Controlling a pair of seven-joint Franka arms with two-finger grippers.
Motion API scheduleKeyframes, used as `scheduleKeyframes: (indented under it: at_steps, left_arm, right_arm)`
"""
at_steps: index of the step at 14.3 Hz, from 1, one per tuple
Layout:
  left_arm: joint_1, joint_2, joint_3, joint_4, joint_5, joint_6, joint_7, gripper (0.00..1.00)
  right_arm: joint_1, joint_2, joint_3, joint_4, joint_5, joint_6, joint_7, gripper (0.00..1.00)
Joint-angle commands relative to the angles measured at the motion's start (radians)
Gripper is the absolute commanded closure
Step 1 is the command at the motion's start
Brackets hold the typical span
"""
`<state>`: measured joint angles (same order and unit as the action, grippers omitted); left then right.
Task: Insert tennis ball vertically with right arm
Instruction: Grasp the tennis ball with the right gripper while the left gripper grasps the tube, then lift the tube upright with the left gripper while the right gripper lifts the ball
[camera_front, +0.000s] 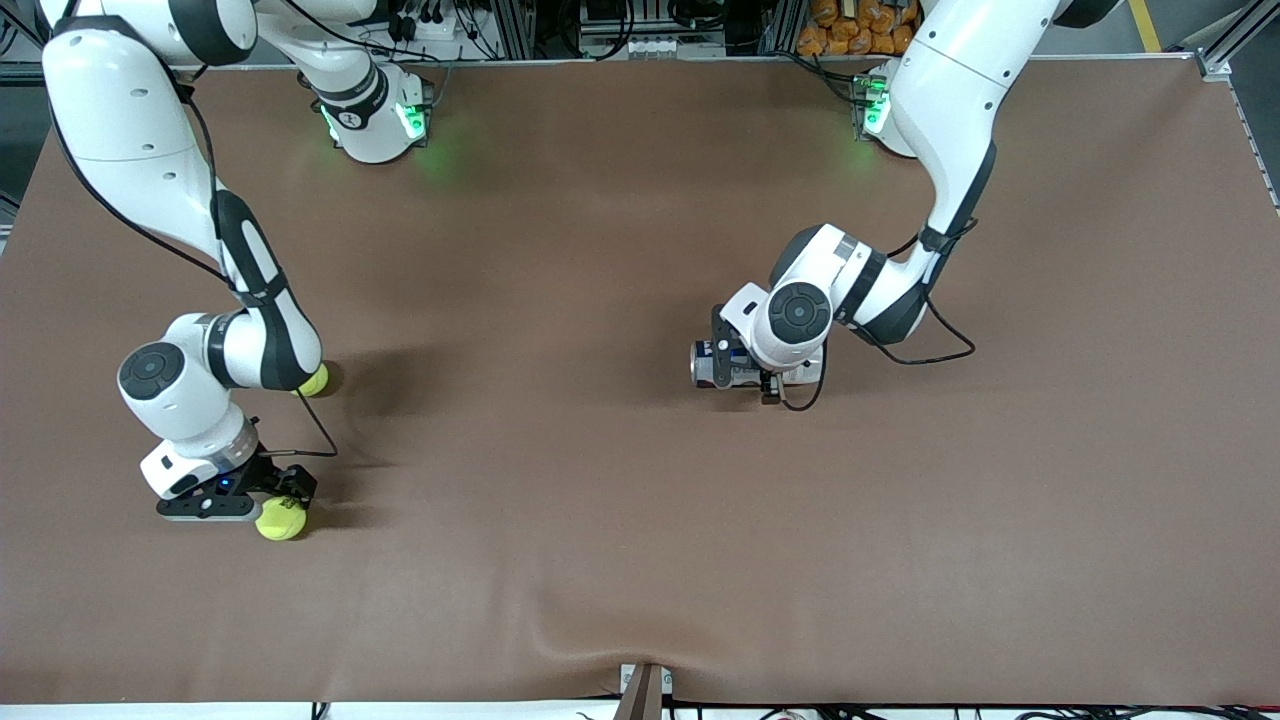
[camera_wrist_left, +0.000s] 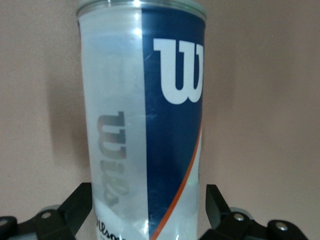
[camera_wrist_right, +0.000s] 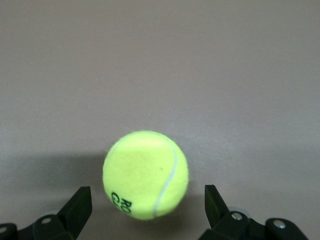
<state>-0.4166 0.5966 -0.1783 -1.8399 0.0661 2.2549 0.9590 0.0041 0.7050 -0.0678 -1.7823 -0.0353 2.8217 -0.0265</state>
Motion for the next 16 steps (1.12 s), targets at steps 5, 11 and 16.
scheduleKeyframes:
  at_steps: [5,11,16]
  left_arm:
    - [-0.011,0.002,0.003,-0.004,0.031,0.023,-0.023,0.43]
    - [0.022,-0.058,-0.003,0.022,0.014,0.023,0.026,0.37]
    - [0.044,-0.043,-0.004,0.155,-0.208,-0.003,0.124,0.32]
  right_arm:
    - [-0.001,0.074,0.008,0.041,-0.003,0.091,-0.007,0.02]
    - [0.004,0.082,0.009,0.041,-0.005,0.097,-0.006,0.69]
    - [0.004,0.071,0.009,0.04,-0.003,0.094,-0.001,0.84]
